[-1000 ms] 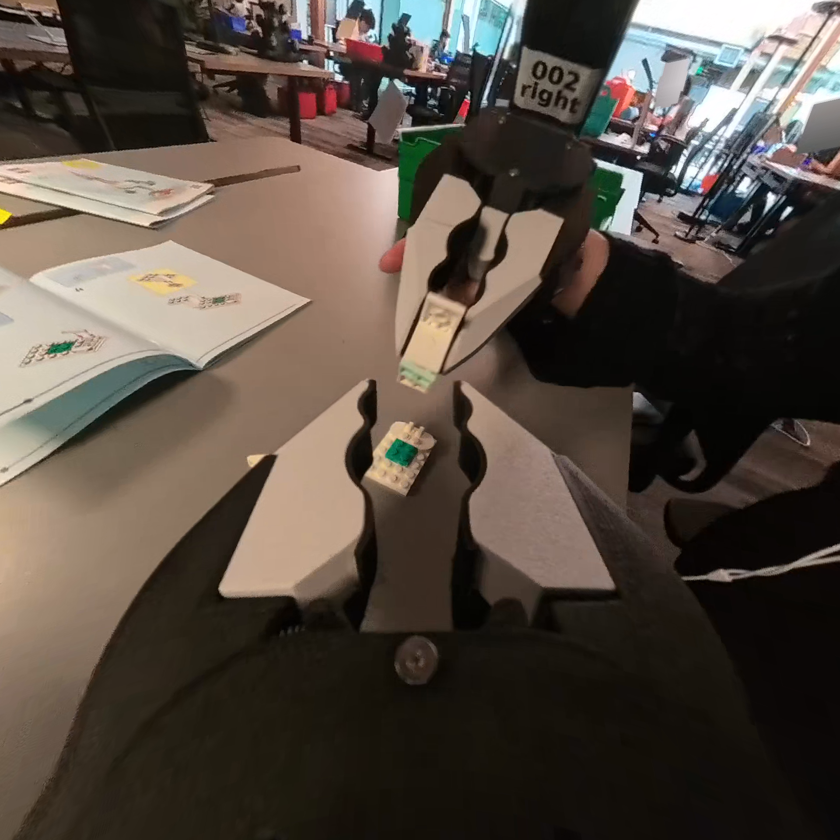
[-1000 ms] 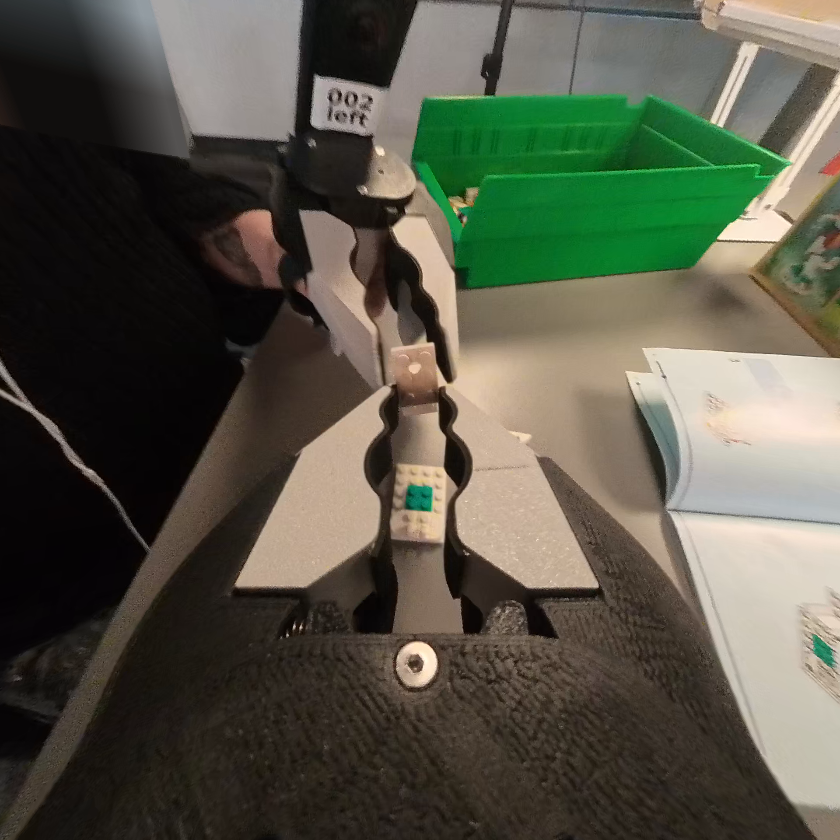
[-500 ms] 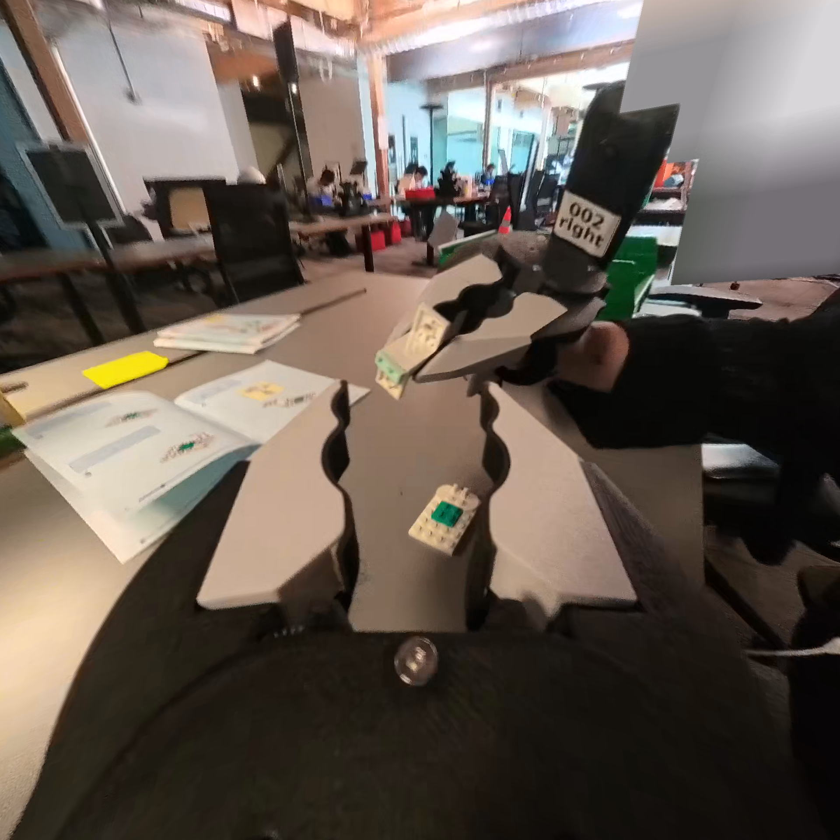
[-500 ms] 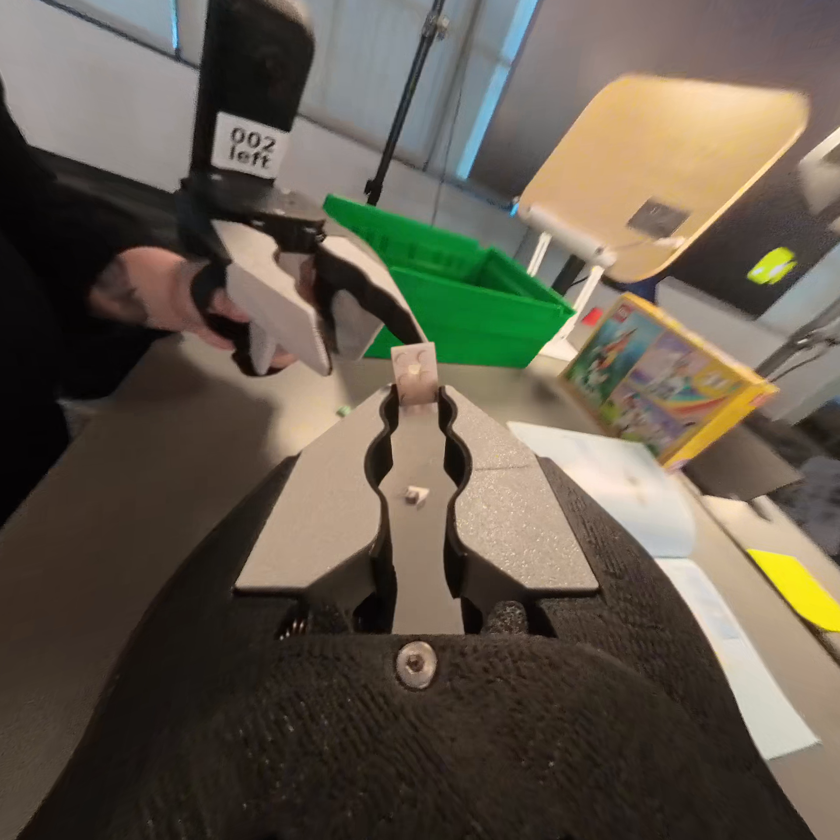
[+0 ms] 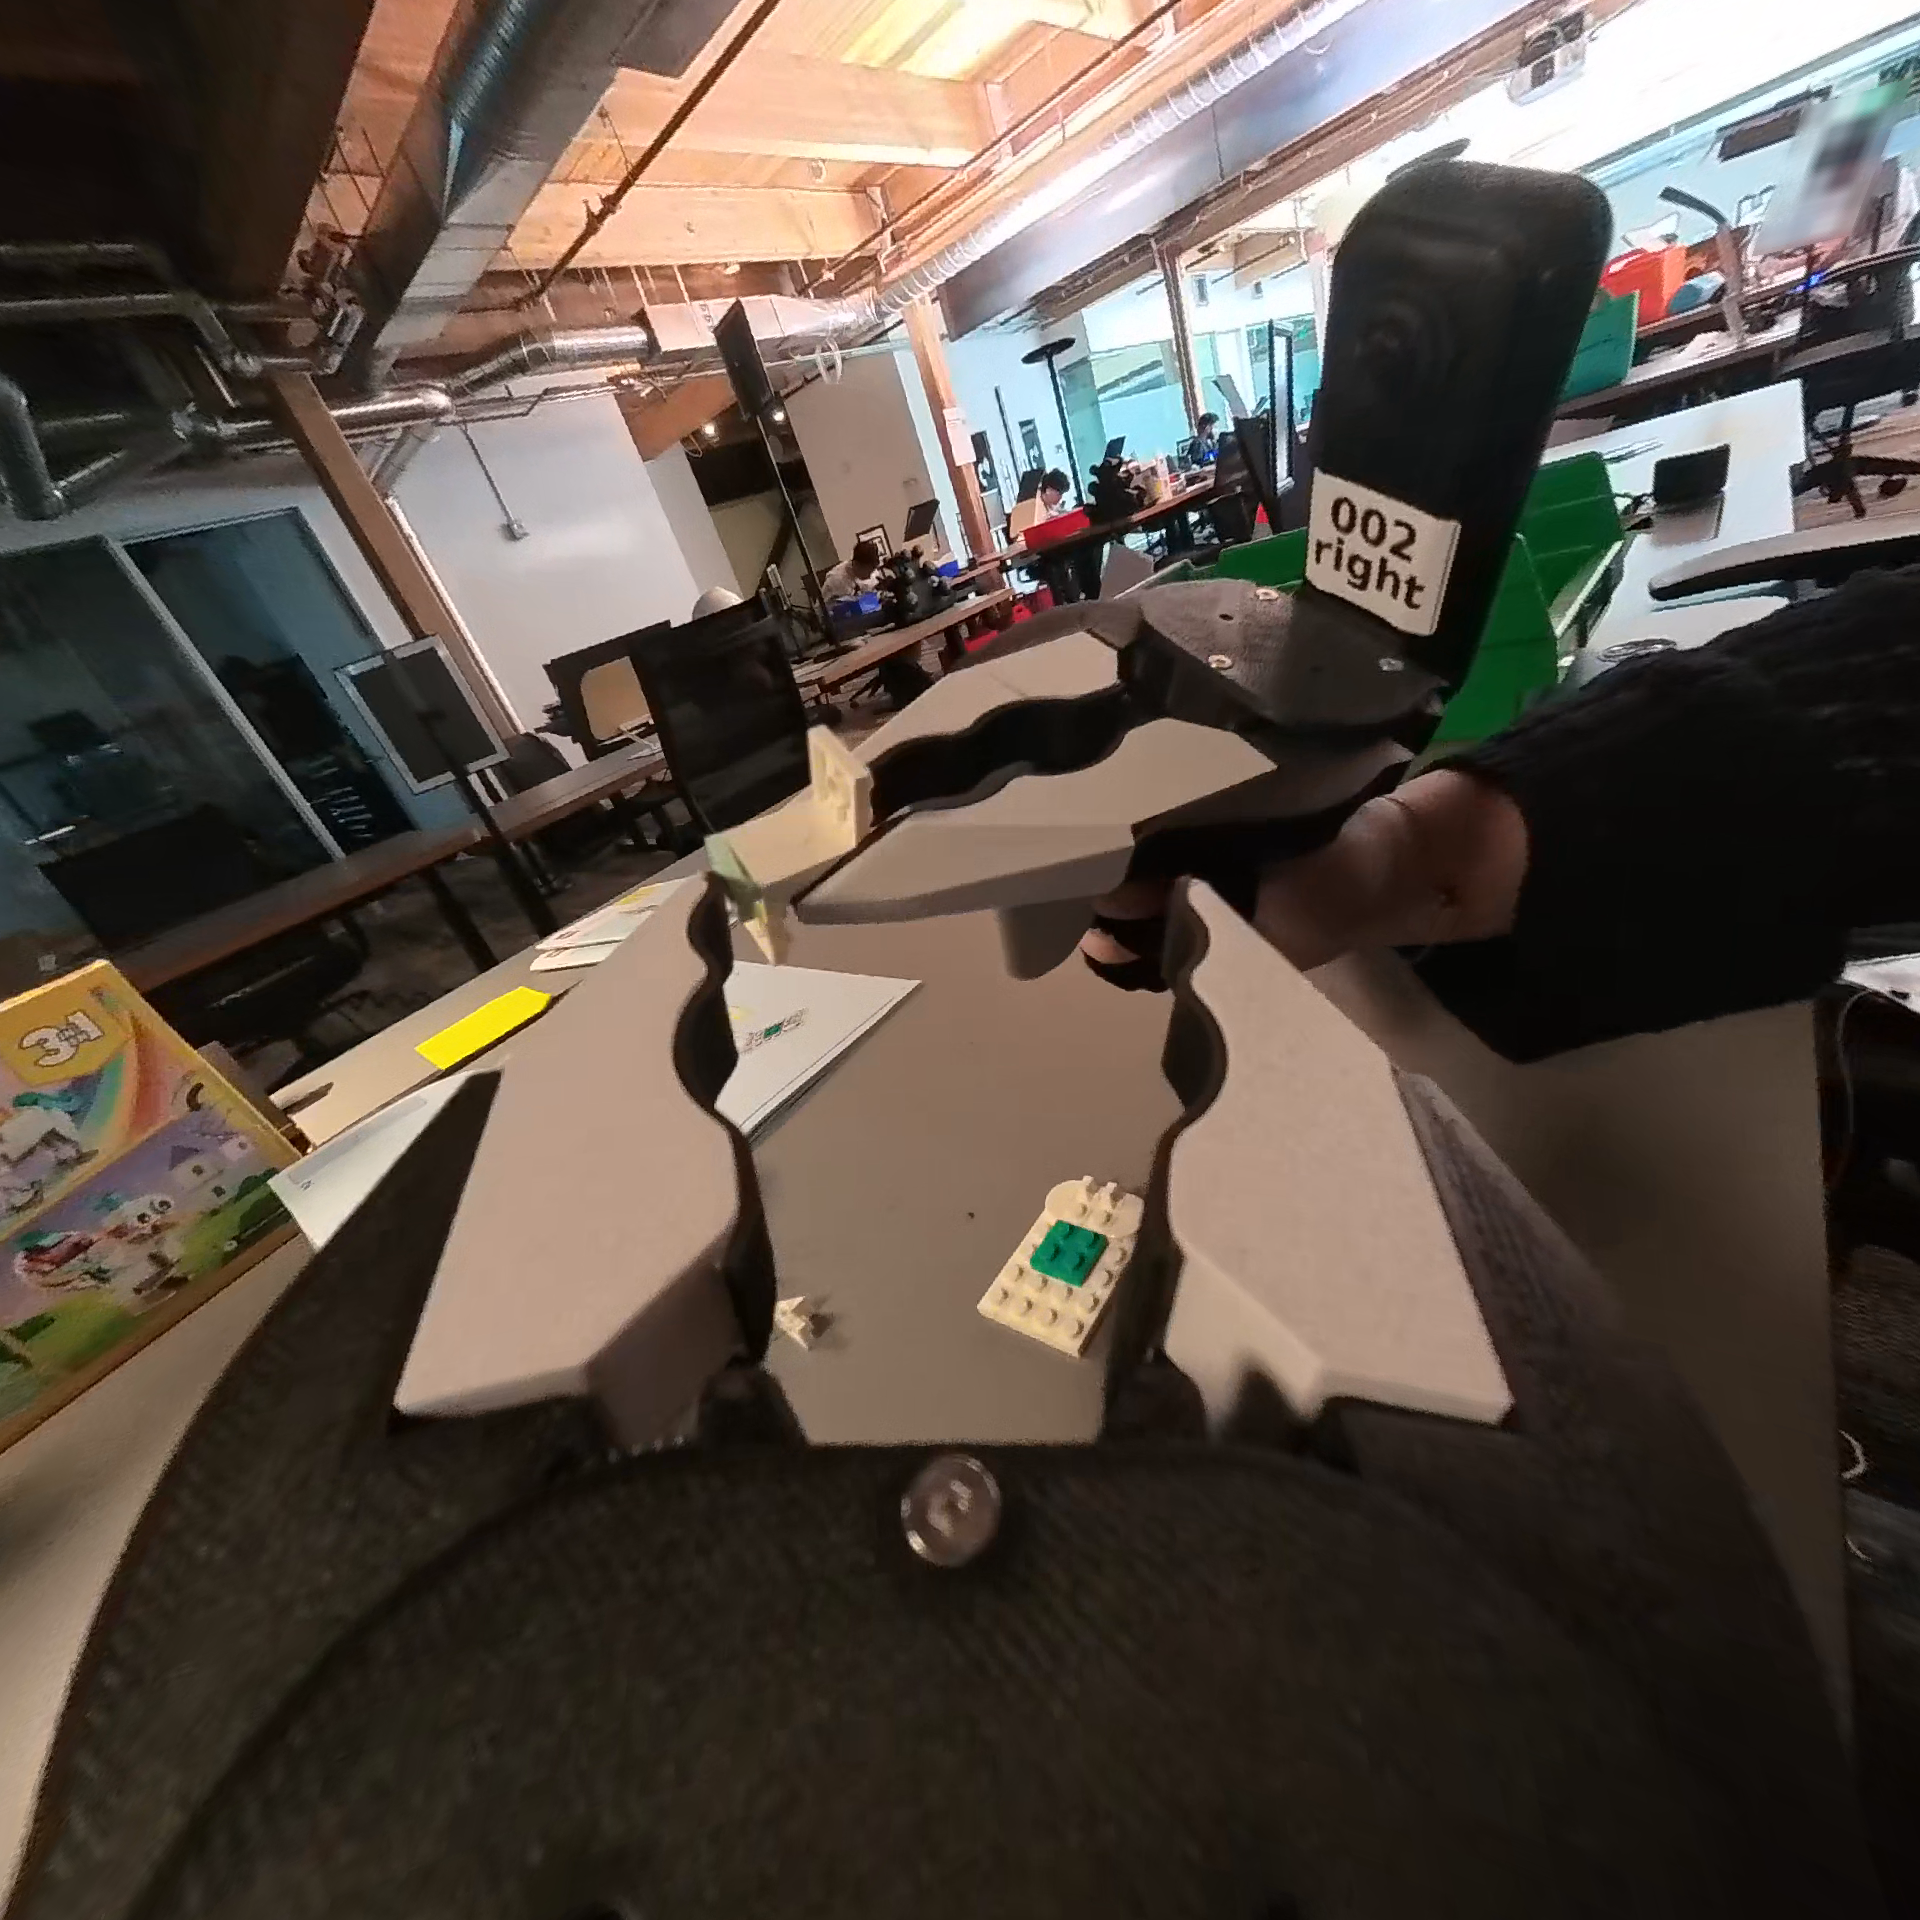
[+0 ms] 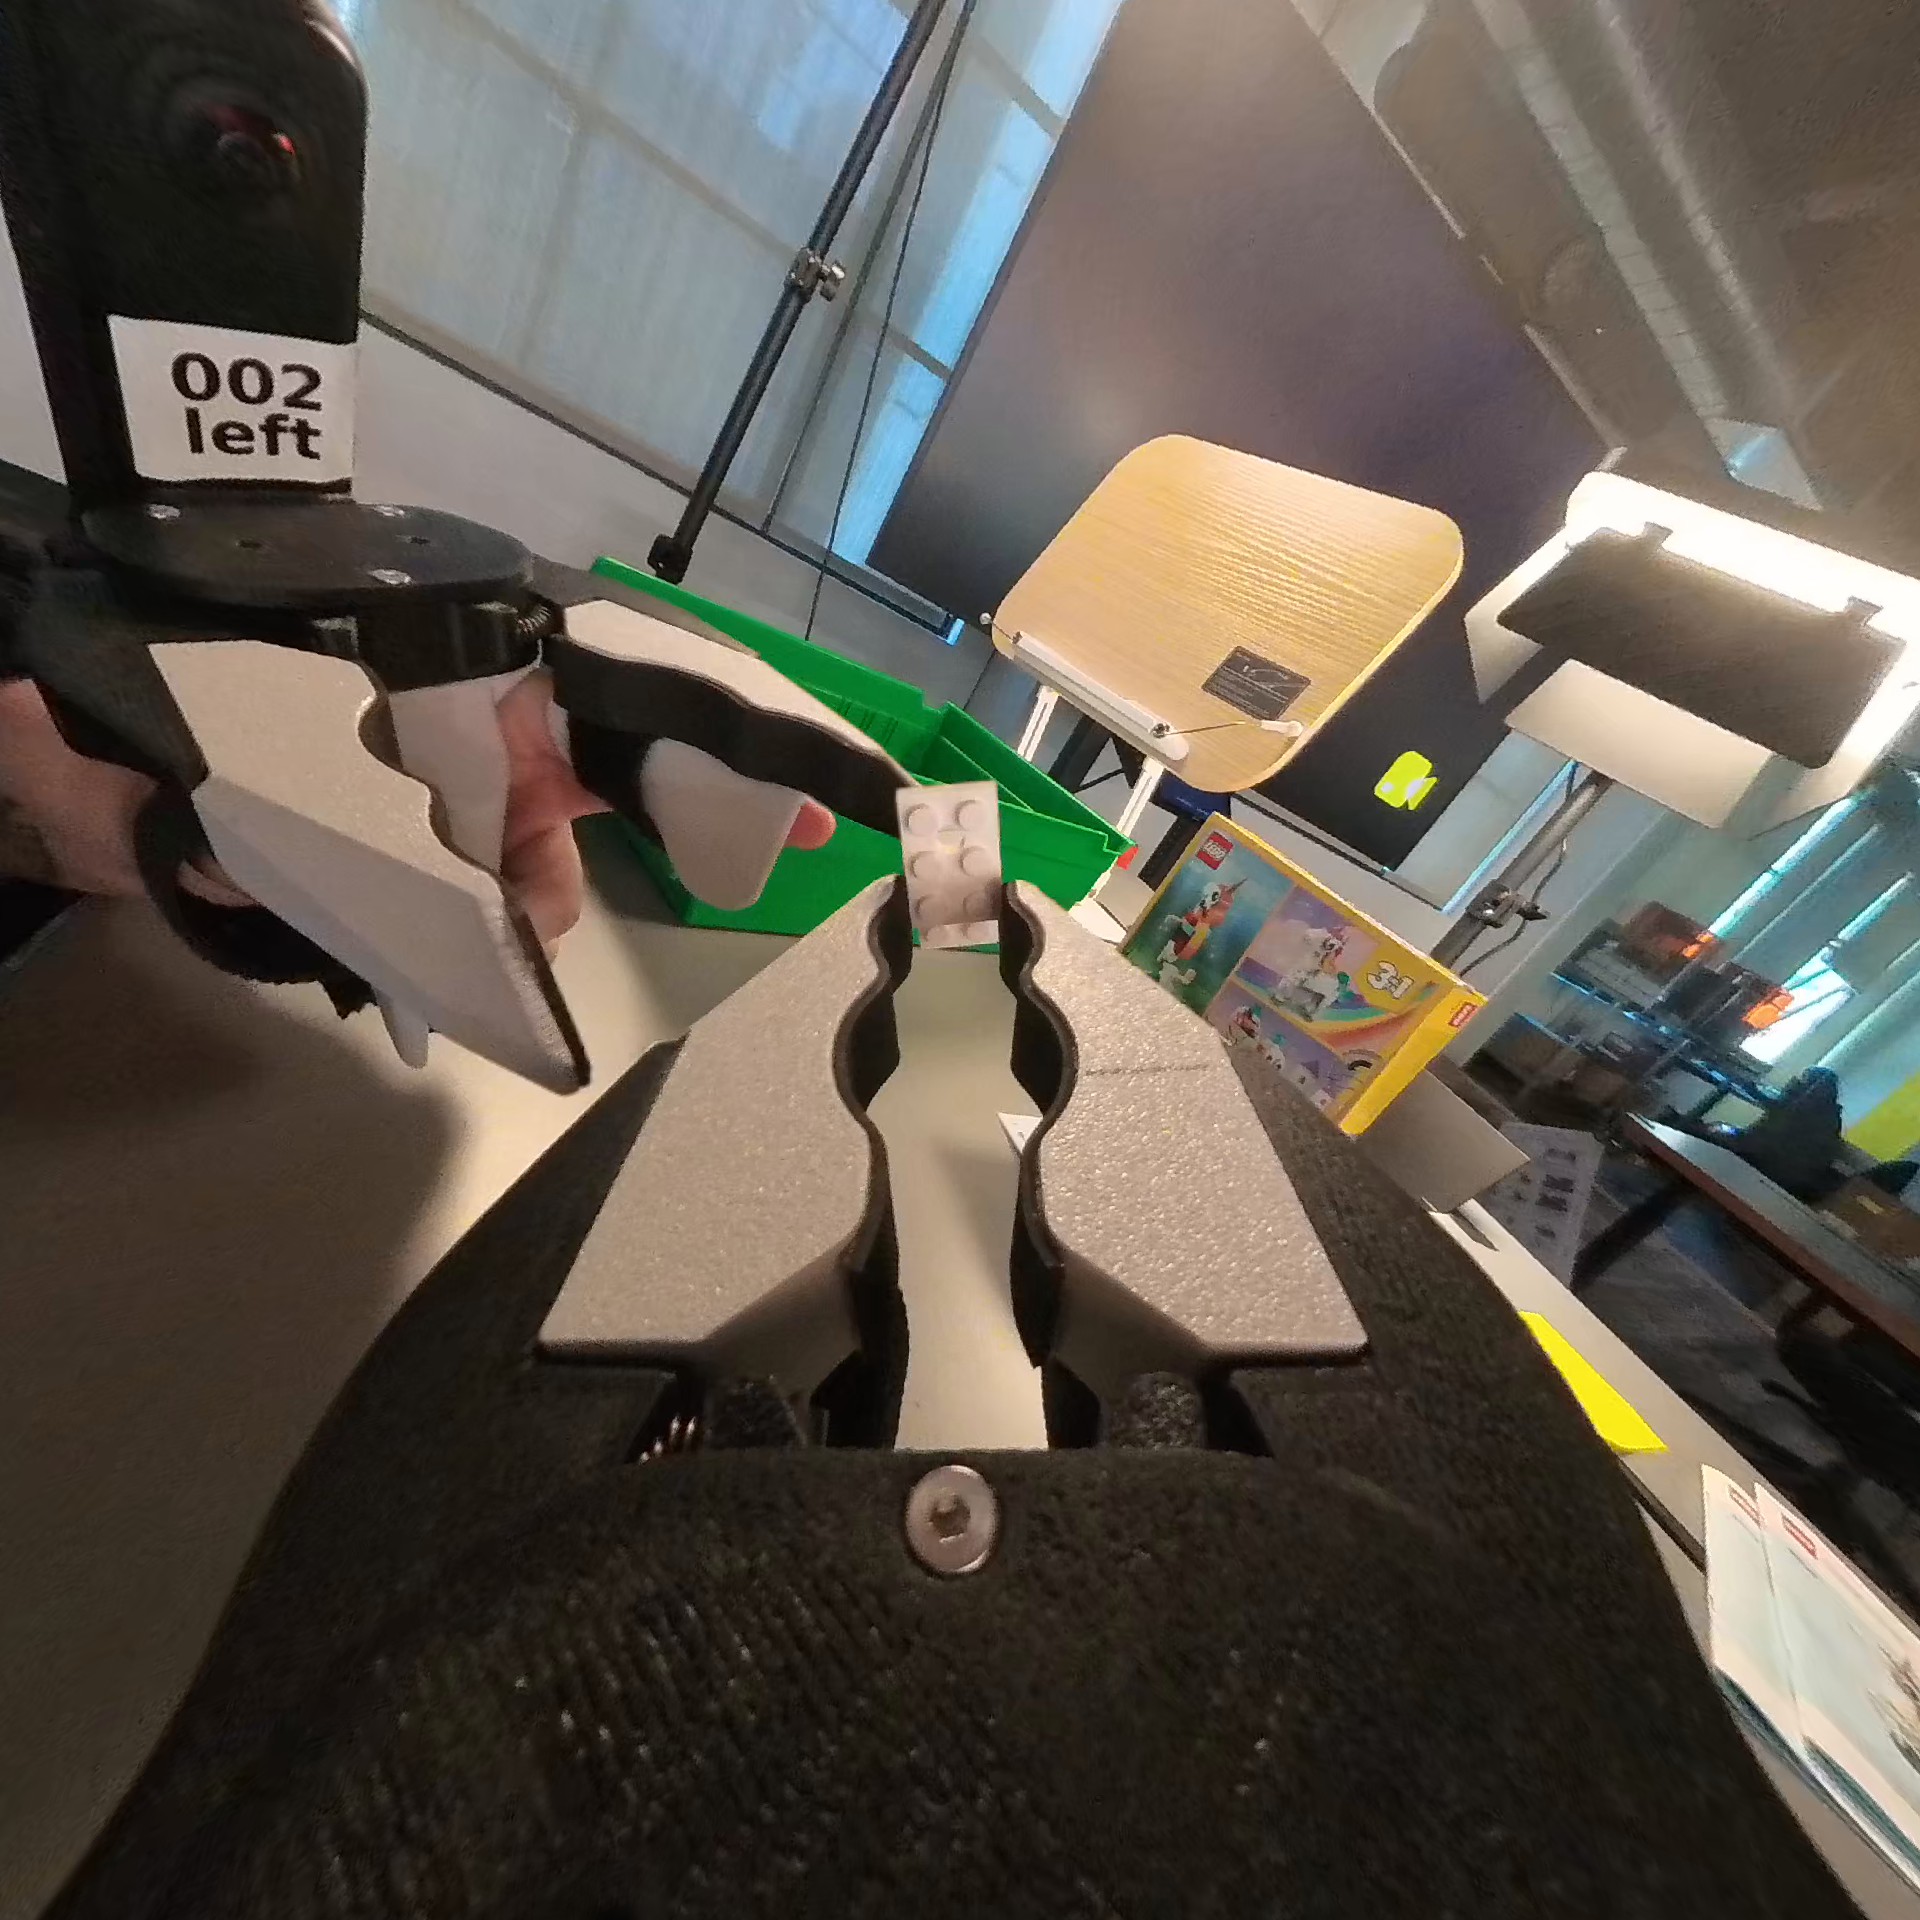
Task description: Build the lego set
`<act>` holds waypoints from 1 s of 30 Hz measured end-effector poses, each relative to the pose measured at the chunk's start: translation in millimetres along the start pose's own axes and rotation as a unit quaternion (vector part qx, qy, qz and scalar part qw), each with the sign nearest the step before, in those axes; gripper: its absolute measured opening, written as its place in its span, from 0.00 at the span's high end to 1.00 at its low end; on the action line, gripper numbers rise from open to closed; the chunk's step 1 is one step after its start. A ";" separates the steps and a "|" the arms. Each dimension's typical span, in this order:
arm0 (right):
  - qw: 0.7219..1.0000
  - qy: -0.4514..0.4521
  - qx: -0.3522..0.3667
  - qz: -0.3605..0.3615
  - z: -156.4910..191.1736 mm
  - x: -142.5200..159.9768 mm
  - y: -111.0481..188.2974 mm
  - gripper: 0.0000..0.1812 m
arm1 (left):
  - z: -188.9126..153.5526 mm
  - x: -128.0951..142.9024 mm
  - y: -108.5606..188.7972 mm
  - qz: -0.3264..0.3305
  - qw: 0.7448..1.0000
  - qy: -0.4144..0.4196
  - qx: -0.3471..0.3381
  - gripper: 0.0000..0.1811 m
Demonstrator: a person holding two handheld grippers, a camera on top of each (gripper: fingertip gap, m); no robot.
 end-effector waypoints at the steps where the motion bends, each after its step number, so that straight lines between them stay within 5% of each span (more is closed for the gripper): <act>1: 1.000 -0.001 0.001 0.000 0.1 0.6 -0.2 0.92 | 0.1 0.7 -0.2 0.001 1.000 -0.001 -0.001 0.54; 30: 0.997 -0.050 0.004 0.061 3.9 24.9 -8.8 0.92 | 10.1 25.1 -5.5 0.055 0.996 0.065 -0.033 0.58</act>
Point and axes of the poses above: each gripper's, where its closed fingertips meet, y back along the fingers, x out of its underside, z = x × y across the jaws, the point moved 4 cm from there along y, back along the fingers, and after that the axes turned 4 degrees about y, right-handed, at the moved point
